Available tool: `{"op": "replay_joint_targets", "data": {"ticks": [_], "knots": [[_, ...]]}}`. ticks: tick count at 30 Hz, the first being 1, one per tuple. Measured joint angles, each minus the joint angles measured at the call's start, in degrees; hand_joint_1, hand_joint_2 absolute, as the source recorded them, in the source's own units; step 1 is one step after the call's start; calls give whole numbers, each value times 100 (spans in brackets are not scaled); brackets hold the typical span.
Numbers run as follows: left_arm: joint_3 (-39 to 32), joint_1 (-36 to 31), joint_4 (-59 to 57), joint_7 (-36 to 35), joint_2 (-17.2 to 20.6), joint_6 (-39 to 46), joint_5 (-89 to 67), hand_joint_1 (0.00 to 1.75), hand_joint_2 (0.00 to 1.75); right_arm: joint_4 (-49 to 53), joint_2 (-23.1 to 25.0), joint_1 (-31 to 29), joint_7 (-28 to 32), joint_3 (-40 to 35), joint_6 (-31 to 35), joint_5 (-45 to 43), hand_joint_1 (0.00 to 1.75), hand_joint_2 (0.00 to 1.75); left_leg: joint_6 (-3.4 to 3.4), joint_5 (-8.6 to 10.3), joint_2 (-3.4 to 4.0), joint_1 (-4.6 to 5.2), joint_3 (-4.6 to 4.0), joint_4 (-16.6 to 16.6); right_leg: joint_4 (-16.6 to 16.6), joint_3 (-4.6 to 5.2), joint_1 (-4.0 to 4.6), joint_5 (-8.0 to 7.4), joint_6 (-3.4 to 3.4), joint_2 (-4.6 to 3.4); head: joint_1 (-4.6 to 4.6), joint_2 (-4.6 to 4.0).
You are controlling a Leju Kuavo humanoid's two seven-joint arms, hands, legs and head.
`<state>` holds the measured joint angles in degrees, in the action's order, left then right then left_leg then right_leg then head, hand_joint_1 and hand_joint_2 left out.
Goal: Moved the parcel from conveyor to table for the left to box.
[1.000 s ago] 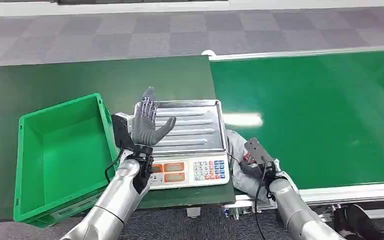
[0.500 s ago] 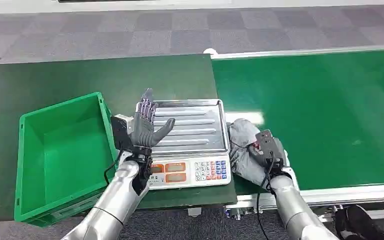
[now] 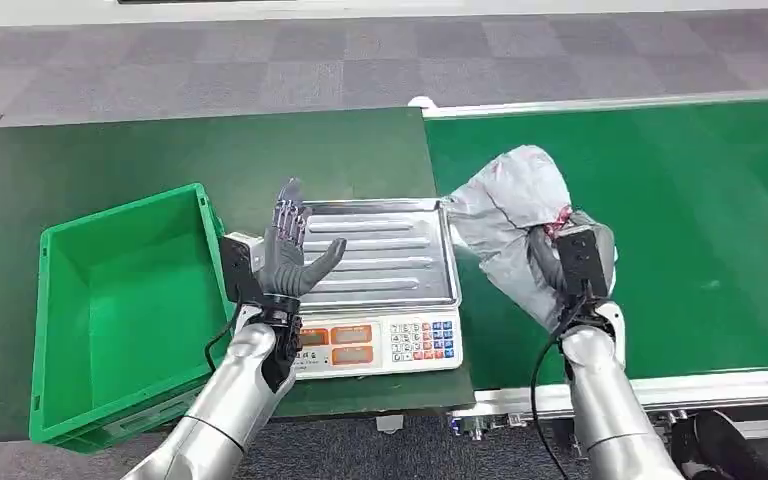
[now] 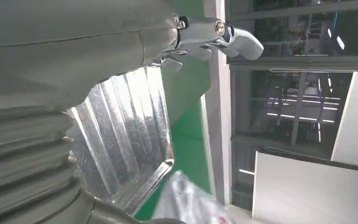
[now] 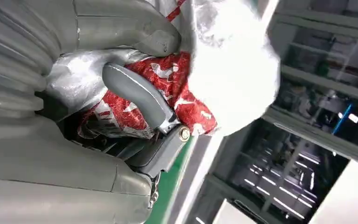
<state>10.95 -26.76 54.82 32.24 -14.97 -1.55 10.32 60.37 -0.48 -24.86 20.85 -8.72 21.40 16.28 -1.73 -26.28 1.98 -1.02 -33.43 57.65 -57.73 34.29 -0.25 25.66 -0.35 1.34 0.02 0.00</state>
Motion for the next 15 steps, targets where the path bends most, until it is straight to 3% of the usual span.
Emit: {"op": "replay_joint_targets", "data": {"ticks": [6,15], "knots": [[-2,-22,-13,-2,-17,-65,0,0,175,-105,22,-54,-311,-356,-418,192,175,175,1,1,-1,0,-2,0,0,0,0,0,0,1,0,0],[-2,-132,-94,-44,-144,-94,0,0,175,-958,372,-358,-306,-918,-571,260,175,175,-2,4,1,-1,-3,0,-3,4,0,0,0,-1,-2,0]]}}
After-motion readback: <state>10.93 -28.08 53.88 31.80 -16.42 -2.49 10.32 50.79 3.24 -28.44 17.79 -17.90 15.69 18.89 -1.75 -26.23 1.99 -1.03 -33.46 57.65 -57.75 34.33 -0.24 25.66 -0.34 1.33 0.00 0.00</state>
